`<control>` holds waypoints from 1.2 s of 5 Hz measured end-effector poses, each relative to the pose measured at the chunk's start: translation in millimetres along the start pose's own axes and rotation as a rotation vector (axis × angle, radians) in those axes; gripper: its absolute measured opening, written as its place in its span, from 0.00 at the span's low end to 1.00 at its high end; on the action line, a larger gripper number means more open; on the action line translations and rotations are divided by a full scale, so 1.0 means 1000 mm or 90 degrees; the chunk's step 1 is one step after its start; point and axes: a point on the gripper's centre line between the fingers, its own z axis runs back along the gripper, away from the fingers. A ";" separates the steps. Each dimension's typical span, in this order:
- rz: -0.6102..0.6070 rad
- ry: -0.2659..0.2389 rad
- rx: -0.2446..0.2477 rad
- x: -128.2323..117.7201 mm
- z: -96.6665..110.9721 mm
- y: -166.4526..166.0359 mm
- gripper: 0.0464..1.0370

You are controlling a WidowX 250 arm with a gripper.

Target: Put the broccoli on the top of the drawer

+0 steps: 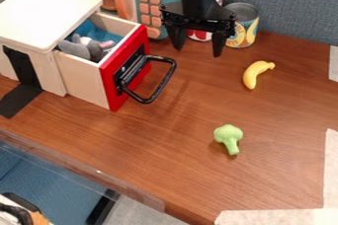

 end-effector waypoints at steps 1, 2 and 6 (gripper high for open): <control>0.002 0.023 0.000 -0.006 -0.010 0.000 0.96; -0.026 0.065 -0.024 -0.034 -0.018 -0.023 0.96; -0.121 0.120 -0.021 -0.082 -0.034 -0.079 0.96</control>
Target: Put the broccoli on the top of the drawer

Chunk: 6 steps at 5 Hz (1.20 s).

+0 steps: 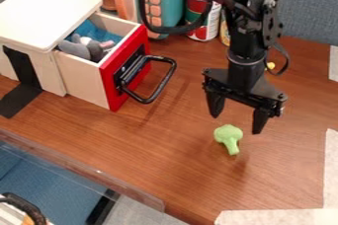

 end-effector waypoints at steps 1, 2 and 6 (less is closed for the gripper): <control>0.003 0.032 0.018 -0.005 -0.008 0.001 0.96; 0.006 0.068 0.040 -0.011 -0.015 0.004 0.96; 0.039 0.080 0.046 -0.008 -0.010 0.007 0.63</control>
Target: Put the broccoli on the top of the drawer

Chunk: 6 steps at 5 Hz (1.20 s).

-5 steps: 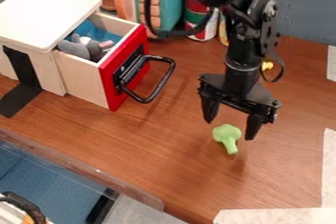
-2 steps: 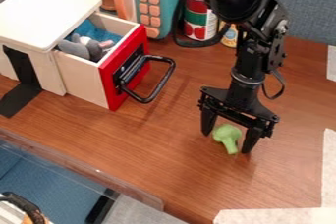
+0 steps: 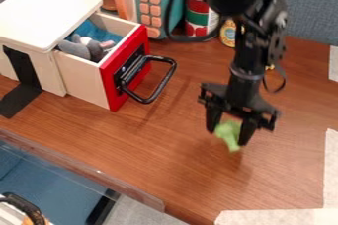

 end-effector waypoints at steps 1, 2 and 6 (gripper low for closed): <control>0.024 -0.017 -0.003 0.000 0.035 0.025 0.63; 0.073 -0.070 0.009 0.003 0.082 0.067 0.63; 0.383 -0.160 0.098 0.015 0.127 0.264 0.63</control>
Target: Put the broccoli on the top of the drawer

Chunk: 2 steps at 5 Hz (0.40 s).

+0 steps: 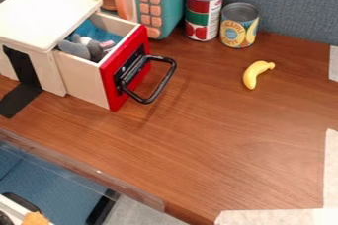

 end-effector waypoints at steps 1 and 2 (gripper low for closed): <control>0.017 0.035 0.017 0.016 -0.025 0.040 0.63; 0.027 0.069 0.021 0.021 -0.048 0.076 0.63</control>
